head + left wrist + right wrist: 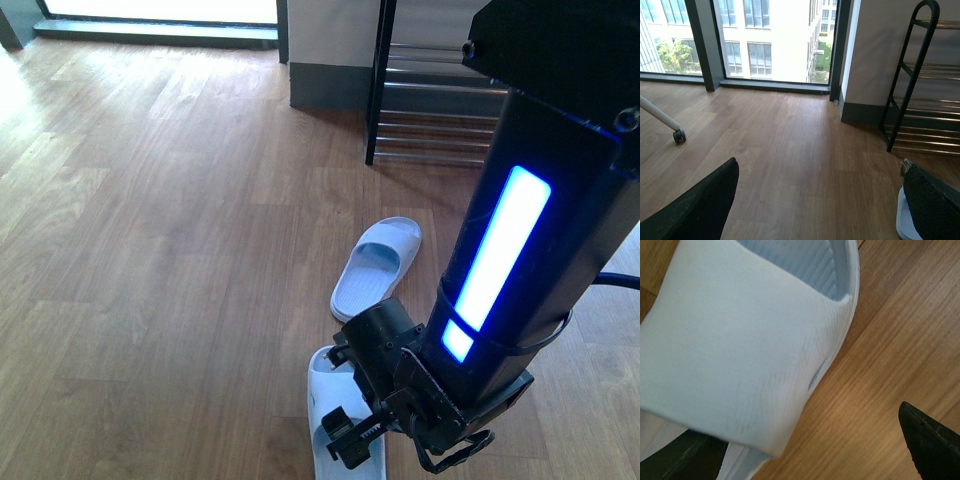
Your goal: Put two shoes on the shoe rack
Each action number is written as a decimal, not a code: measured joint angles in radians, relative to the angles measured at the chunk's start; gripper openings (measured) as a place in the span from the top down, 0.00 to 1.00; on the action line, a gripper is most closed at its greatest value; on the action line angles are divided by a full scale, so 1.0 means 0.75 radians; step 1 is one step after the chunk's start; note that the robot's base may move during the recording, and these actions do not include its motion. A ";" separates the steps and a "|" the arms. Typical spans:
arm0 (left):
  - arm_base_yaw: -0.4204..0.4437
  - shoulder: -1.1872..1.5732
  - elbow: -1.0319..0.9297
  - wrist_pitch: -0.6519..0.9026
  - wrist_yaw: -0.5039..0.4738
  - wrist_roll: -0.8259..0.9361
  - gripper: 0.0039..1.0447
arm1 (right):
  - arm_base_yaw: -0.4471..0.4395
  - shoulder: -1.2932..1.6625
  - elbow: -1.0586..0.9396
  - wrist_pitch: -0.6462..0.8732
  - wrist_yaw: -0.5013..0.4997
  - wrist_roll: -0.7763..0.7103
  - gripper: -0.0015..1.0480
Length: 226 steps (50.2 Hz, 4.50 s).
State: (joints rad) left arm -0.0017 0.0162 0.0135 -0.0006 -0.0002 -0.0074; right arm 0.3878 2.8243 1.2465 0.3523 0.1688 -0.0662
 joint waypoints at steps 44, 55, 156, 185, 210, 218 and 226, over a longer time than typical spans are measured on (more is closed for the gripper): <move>0.000 0.000 0.000 0.000 0.000 0.000 0.09 | -0.203 -0.143 -0.013 0.237 0.143 -0.405 0.98; 0.000 0.000 0.001 0.000 0.000 0.000 0.09 | -0.476 -0.566 -0.172 0.285 0.121 -0.647 0.98; 0.000 0.000 0.000 0.000 -0.004 0.000 0.09 | -1.182 -2.963 -1.507 -0.099 -0.739 -0.170 0.98; 0.000 0.000 0.001 0.000 0.001 0.000 0.09 | -1.186 -2.963 -1.507 -0.101 -0.739 -0.169 0.98; 0.000 0.000 0.000 0.000 -0.004 0.000 0.09 | -1.186 -2.963 -1.507 -0.101 -0.741 -0.169 0.98; 0.000 0.000 0.001 0.000 -0.003 0.000 0.09 | -1.186 -2.962 -1.507 -0.101 -0.739 -0.169 0.98; 0.000 0.000 0.001 0.000 0.002 0.000 0.09 | -1.187 -2.962 -1.507 -0.101 -0.734 -0.168 0.98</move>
State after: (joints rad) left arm -0.0017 0.0162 0.0139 -0.0006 0.0010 -0.0074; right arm -0.5026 0.6029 0.1162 0.2768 -0.3817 -0.1925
